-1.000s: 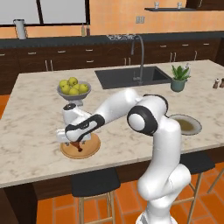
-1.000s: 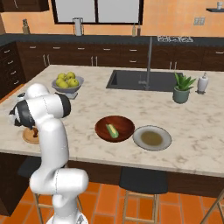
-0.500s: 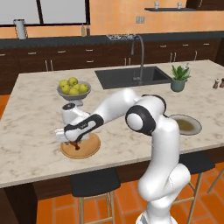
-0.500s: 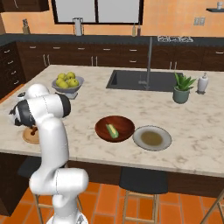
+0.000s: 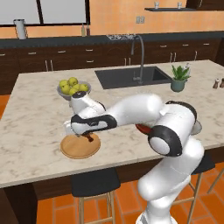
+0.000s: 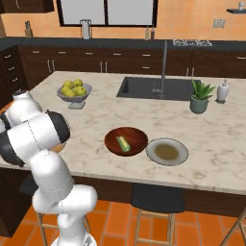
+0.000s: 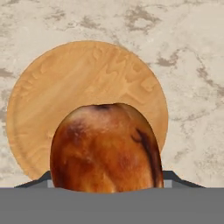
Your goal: Pick the chicken drumstick and corn from their plates and place them in the bowl. Then put the bowl in the fridge.
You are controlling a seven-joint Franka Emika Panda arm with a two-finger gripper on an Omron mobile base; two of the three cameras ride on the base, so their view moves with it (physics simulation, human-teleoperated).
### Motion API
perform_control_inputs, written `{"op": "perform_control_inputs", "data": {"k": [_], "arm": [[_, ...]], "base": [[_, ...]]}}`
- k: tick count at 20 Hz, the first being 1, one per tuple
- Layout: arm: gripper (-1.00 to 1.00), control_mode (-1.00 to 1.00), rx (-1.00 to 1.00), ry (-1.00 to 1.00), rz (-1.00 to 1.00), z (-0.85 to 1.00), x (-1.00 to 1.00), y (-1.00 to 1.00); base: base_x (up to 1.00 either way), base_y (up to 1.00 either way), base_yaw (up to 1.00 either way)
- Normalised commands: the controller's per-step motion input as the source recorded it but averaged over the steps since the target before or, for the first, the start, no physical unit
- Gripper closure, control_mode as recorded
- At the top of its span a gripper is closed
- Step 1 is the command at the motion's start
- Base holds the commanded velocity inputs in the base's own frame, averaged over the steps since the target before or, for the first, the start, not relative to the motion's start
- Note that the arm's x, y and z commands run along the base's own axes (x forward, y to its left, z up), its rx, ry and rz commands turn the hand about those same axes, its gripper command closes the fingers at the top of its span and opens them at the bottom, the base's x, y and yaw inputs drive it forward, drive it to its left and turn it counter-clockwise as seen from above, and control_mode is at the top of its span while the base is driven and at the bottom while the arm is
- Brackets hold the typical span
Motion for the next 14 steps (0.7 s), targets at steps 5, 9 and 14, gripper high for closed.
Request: {"op": "perform_control_inputs", "data": {"k": [5, 9, 14], "arm": [[1.0, -1.0, 0.08, 0.0, -0.01, 0.58, -0.45, -1.0], [1.0, -1.0, 0.04, 0.17, -0.14, 0.46, 0.08, -1.0], [1.0, -1.0, 0.0, 0.17, -0.13, 0.38, 0.11, -1.0]], "base": [[0.0, 0.0, 0.0], [0.0, 0.0, 0.0], [0.0, 0.0, 0.0]]}}
